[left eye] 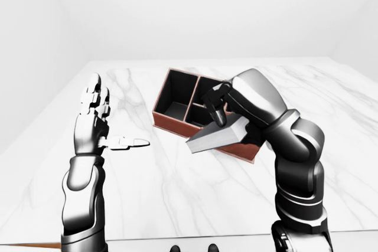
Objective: Pick up the book and place it in the right compartment of the caddy.
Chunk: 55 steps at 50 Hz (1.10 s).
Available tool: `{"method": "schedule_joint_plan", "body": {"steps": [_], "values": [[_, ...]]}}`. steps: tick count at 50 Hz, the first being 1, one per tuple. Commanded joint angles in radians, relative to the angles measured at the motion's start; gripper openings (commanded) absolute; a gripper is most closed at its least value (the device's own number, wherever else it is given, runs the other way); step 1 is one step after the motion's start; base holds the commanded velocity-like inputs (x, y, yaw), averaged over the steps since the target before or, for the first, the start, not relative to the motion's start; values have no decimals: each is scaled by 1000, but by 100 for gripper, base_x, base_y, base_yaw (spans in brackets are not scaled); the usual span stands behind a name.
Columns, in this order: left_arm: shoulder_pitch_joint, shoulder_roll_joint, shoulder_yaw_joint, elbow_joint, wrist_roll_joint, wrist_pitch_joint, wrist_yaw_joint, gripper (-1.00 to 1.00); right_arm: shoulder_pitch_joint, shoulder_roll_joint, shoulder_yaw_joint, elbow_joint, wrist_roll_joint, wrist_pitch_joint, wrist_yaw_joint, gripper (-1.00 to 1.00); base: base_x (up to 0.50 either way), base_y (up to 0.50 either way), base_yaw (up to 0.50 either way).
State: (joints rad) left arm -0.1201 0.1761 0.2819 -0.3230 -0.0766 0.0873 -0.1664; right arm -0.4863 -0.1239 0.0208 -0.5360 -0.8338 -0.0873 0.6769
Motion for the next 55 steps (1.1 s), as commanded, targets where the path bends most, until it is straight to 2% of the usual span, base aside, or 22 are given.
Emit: {"method": "schedule_joint_plan", "body": {"steps": [1, 5, 12, 21, 22, 29, 33, 34, 47, 55], "values": [[10, -7, -3, -29, 6, 0, -6, 100, -147, -26, -33, 20, 29, 0, -64, -100, 0, 0, 0], [13, -12, -10, -22, 12, 0, -9, 100, -193, -42, -44, 26, 48, 0, -75, -100, 0, 0, 0], [15, -15, -15, -35, 14, 0, -14, 100, -275, -70, -54, 27, 101, 0, -22, -100, 0, 0, 0], [14, -22, -28, -43, 23, 0, -17, 100, -396, -129, -75, 137, 133, 0, 16, -100, 0, 0, 0], [10, -21, -30, -42, 25, 0, -17, 100, -408, -157, -76, 159, 127, 0, 21, -100, 0, 0, 0], [1, -25, -43, -45, 31, 0, -16, 100, -534, -191, -92, 250, 130, 0, 21, -100, 0, 0, 0], [1, -26, -45, -53, 31, 0, -18, 100, -566, -196, -93, 275, 141, 0, 21, -100, 0, 0, 0], [1, -25, -48, -57, 33, 0, -20, 100, -593, -220, -95, 321, 127, 0, 21, -100, 0, 0, 0], [7, -27, -48, -70, 34, 0, -36, 100, -739, -312, -97, 726, 9, 0, 15, -100, 0, 0, 0], [9, -27, -41, -62, 31, 0, -38, 100, -838, -325, -82, 923, -64, 0, -12, -100, 0, 0, 0]]}}
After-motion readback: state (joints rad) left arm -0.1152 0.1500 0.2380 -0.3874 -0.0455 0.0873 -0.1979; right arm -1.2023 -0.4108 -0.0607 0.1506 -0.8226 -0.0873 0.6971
